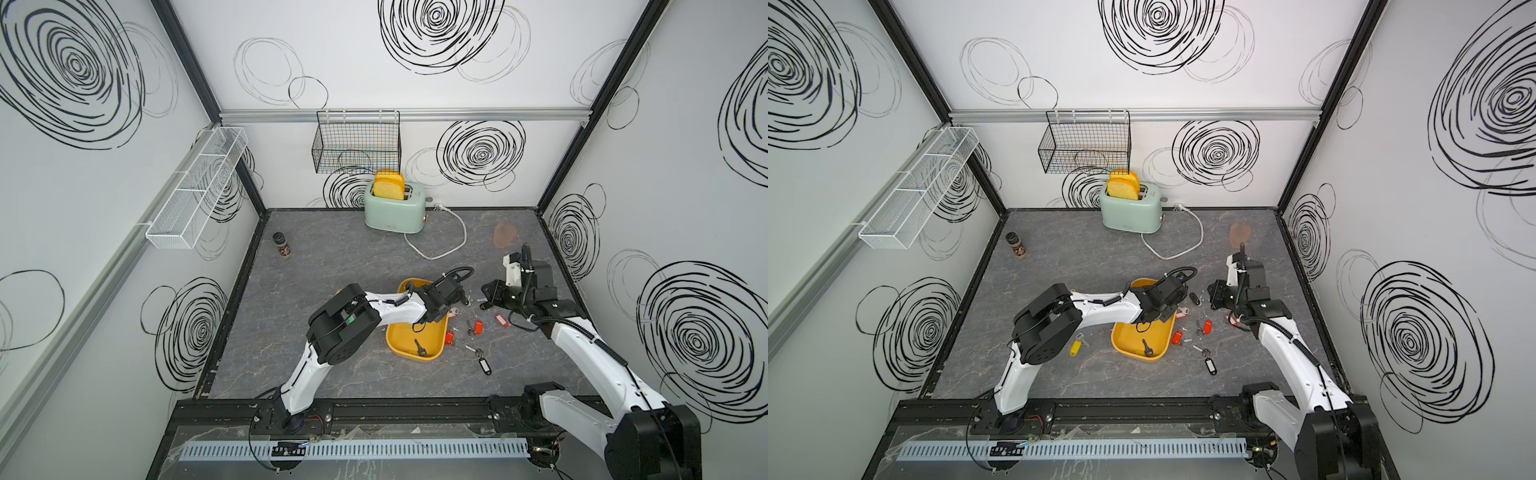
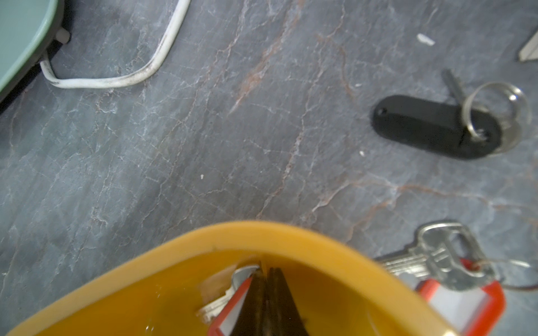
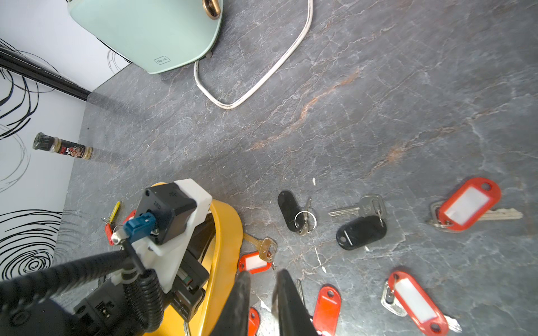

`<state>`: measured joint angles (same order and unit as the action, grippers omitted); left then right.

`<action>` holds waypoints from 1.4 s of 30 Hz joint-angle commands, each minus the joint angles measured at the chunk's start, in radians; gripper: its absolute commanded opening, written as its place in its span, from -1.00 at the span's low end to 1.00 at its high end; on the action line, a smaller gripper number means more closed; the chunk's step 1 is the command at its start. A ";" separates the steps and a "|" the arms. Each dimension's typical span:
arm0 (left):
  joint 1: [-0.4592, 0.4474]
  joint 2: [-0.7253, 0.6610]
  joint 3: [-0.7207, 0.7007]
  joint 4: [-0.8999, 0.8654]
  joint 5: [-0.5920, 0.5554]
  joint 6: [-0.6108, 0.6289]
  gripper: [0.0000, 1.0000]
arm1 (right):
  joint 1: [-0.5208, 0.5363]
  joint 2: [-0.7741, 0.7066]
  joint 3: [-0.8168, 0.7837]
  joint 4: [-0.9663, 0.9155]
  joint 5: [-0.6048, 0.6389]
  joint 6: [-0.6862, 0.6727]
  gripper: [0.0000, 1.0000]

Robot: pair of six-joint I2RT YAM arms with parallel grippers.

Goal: Take the keys out of the storage box
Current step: Pick up the key from the storage box, then place the key at the center of the board.

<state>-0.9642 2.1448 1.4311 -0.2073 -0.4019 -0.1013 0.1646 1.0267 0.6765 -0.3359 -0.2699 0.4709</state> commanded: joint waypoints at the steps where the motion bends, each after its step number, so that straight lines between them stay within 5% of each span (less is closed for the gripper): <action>1: -0.007 -0.049 0.017 -0.001 -0.015 -0.001 -0.88 | 0.006 -0.025 -0.009 0.009 0.005 -0.002 -0.57; 24: 0.037 -0.404 -0.085 -0.090 0.031 -0.097 -1.00 | 0.042 -0.024 0.001 0.029 0.012 0.023 -0.57; 34: 0.199 -0.675 -0.294 -0.139 0.041 -0.156 -0.97 | 0.090 0.020 0.019 0.056 0.023 0.034 -0.57; 42: 0.317 -0.674 -0.413 -0.127 0.113 -0.199 -0.98 | 0.126 0.050 0.034 0.068 0.033 0.040 -0.57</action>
<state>-0.6640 1.4586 1.0412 -0.3473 -0.3275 -0.2577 0.2764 1.0676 0.6777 -0.2962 -0.2504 0.4992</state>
